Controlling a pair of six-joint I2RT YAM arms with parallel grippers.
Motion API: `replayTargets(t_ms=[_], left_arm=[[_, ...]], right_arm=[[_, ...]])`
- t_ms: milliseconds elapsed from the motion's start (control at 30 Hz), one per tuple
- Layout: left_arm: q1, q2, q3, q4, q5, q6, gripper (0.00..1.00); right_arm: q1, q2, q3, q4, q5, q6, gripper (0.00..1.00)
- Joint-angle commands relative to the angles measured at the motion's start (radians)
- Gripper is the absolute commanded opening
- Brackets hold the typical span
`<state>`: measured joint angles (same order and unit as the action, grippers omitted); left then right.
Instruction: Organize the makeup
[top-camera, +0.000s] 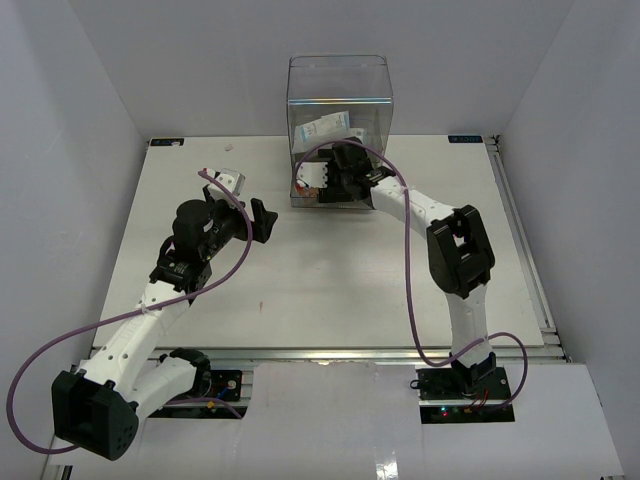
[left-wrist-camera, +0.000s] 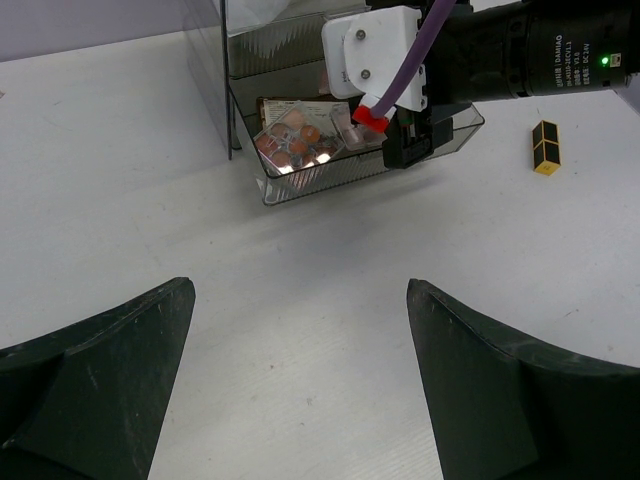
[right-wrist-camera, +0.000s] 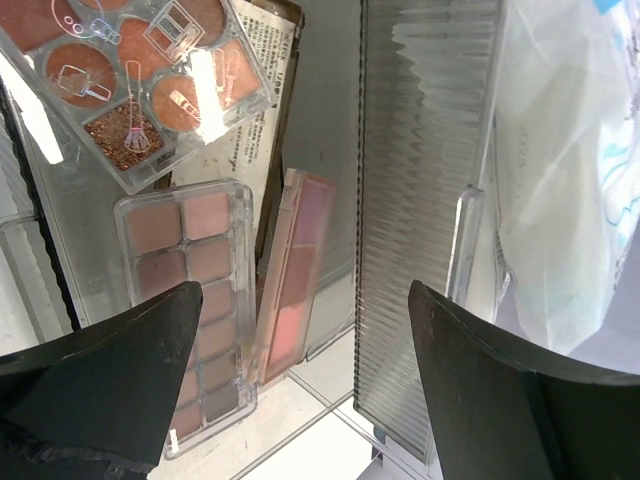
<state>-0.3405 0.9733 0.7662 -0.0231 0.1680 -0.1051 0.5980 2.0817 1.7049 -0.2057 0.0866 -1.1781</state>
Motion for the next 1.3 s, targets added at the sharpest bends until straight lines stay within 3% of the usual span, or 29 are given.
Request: replayTargets(t_ms=[0, 133, 300, 333, 400, 533, 600, 667, 733, 867, 1067, 1267], left_arm=[[0.000, -0.014, 0.016, 0.003, 0.005, 0.004, 0.98], [0.000, -0.015, 0.016, 0.003, 0.002, 0.004, 0.98], [0.000, -0.015, 0.016, 0.005, 0.008, 0.001, 0.98], [0.000, -0.016, 0.015, 0.006, 0.017, 0.002, 0.98], [0.000, -0.013, 0.011, 0.013, 0.047, 0.003, 0.98], [0.000, -0.002, -0.004, 0.054, 0.230, 0.024, 0.97], [0.000, 0.021, -0.005, 0.068, 0.339, 0.028, 0.90], [0.000, 0.061, 0.004, 0.075, 0.407, 0.017, 0.76], [-0.004, 0.120, 0.019, 0.075, 0.426, -0.008, 0.59], [-0.080, 0.265, 0.064, 0.058, 0.434, -0.007, 0.40], [-0.322, 0.521, 0.250, -0.131, 0.190, 0.303, 0.39], [-0.353, 0.874, 0.590, -0.363, 0.049, 0.592, 0.31]], right_arm=[[0.002, -0.102, -0.006, 0.054, -0.008, 0.038, 0.91], [-0.001, -0.163, -0.029, 0.035, -0.065, 0.089, 0.93], [-0.030, -0.307, -0.064, -0.046, -0.221, 0.283, 0.97], [-0.039, -0.333, -0.076, -0.038, -0.274, 0.325, 0.84], [-0.088, -0.436, -0.141, 0.002, -0.390, 0.472, 0.70], [-0.293, -0.648, -0.405, 0.195, -0.632, 0.883, 0.54], [-0.377, -0.689, -0.511, 0.241, -0.777, 0.949, 0.42], [-0.426, -0.711, -0.588, 0.217, -0.918, 0.934, 0.28], [-0.459, -0.731, -0.665, 0.208, -0.965, 0.946, 0.18], [-0.530, -0.809, -0.763, 0.207, -1.065, 0.953, 0.19], [-0.555, -0.965, -0.901, 0.221, -1.113, 0.793, 0.25], [-0.583, -1.048, -0.940, 0.137, -1.131, 0.616, 0.27]])
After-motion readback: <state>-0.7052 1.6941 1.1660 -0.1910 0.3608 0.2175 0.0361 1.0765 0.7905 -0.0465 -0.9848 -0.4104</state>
